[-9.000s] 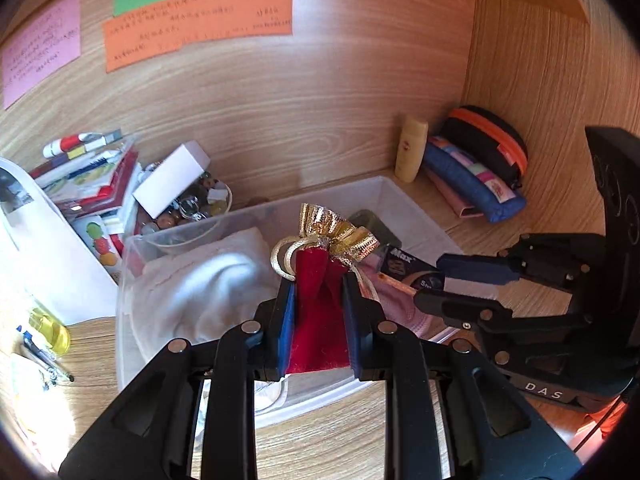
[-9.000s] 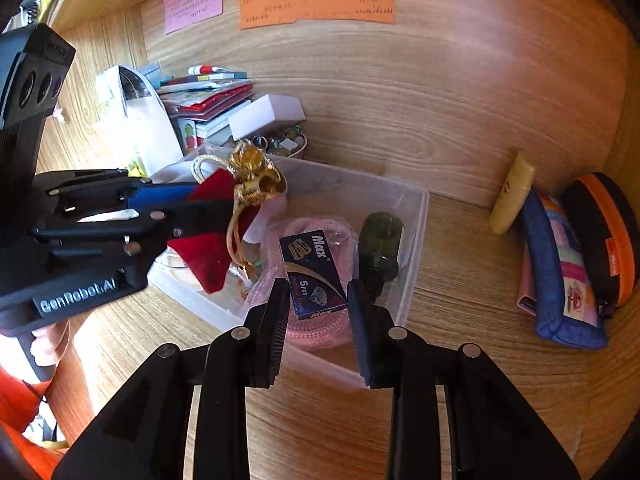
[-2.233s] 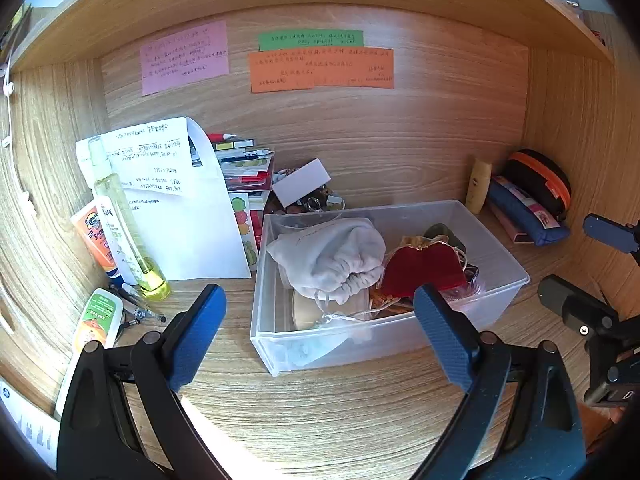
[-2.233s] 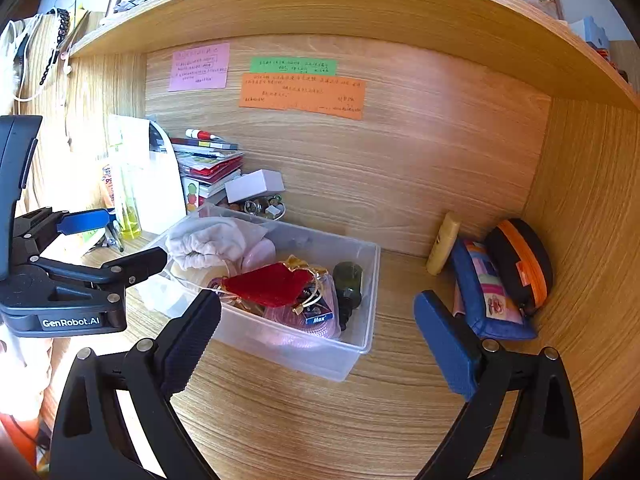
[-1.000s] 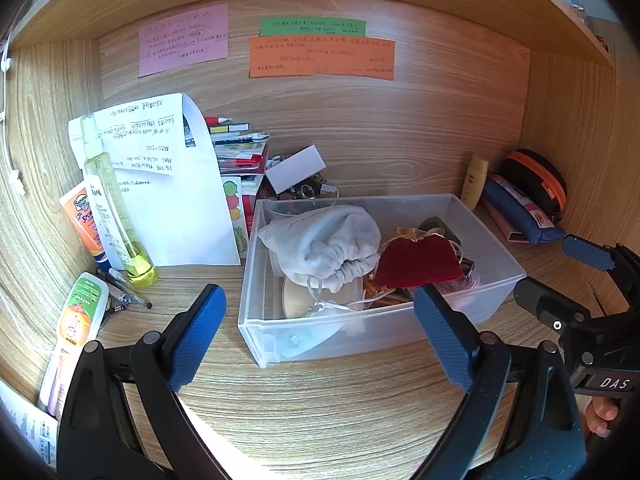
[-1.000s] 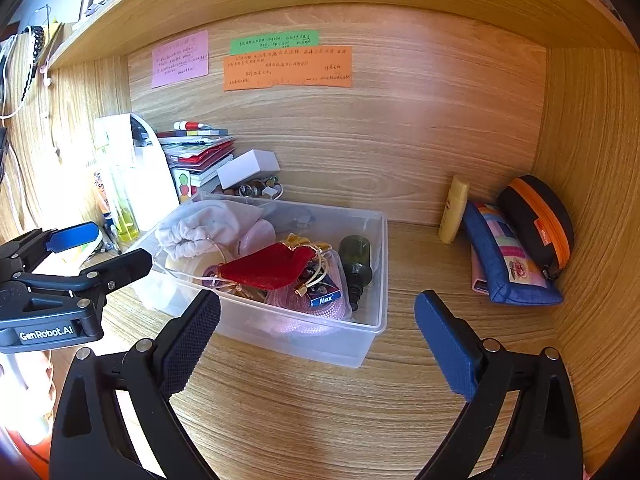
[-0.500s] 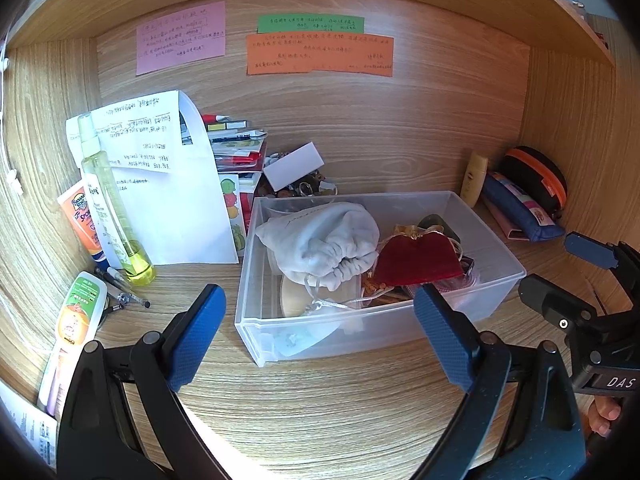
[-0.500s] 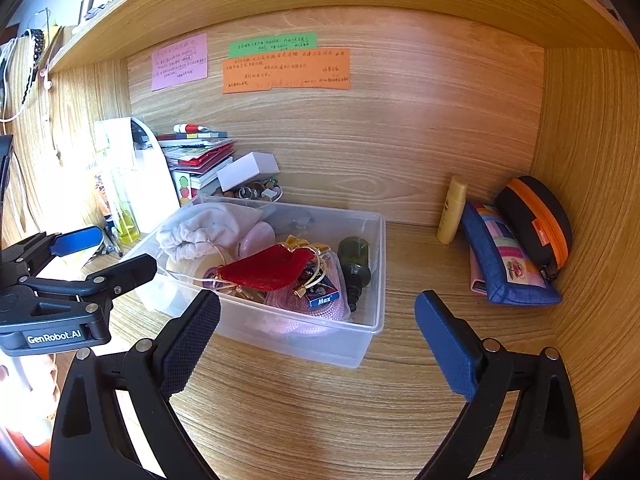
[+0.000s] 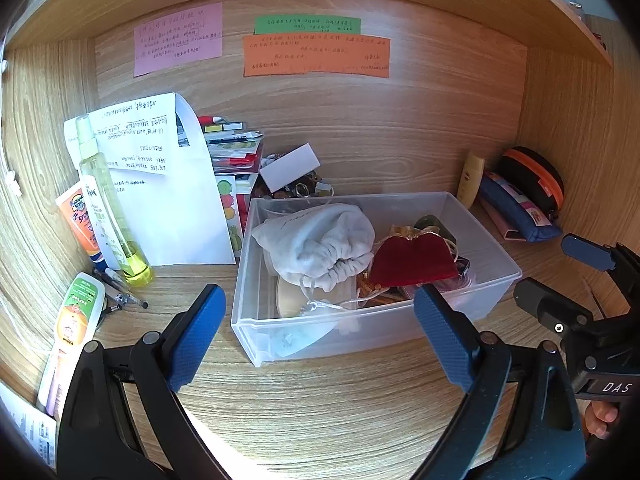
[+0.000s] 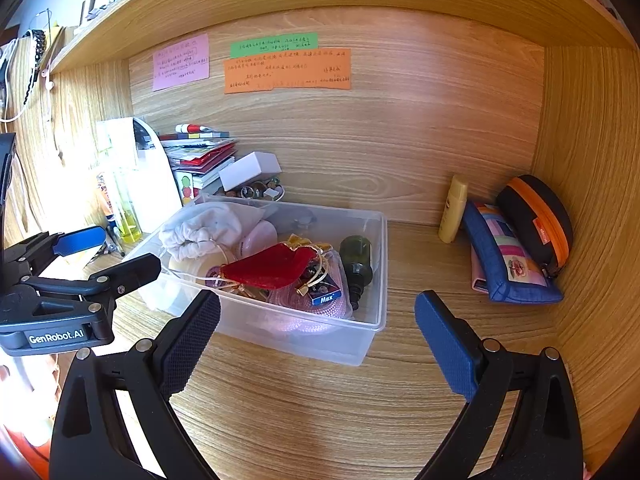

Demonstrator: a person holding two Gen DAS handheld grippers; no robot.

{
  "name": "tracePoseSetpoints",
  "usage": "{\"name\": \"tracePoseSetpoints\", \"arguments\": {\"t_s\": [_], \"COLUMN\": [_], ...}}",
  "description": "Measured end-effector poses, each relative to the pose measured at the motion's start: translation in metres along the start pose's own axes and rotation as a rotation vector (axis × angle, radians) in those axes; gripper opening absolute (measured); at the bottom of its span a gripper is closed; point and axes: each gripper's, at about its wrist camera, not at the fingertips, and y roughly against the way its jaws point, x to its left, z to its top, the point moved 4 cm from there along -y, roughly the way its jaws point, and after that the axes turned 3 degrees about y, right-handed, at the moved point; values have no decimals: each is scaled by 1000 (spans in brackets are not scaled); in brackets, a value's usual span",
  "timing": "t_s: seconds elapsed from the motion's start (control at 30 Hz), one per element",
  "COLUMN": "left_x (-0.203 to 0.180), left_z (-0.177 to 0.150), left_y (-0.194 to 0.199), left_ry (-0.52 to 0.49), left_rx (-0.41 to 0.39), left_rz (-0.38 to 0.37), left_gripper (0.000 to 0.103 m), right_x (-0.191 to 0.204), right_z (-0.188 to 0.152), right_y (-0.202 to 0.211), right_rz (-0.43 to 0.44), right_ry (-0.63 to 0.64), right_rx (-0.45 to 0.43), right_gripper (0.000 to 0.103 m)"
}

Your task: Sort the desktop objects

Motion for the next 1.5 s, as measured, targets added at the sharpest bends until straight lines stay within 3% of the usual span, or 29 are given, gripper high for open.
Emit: {"name": "tracePoseSetpoints", "arguments": {"t_s": [0.77, 1.03, 1.5], "left_x": [0, -3, -3], "left_z": [1, -3, -4], "left_y": [0, -6, -4], "left_ry": [8, 33, 6], "left_rx": [3, 58, 27], "left_rz": [-11, -70, -30], "left_gripper": [96, 96, 96], "right_x": [1, 3, 8], "right_z": [-1, -2, -4], "right_y": [0, -1, -7], "right_rz": [3, 5, 15], "right_ry": [-7, -6, 0], "right_rx": [5, 12, 29], "right_gripper": [97, 97, 97]}}
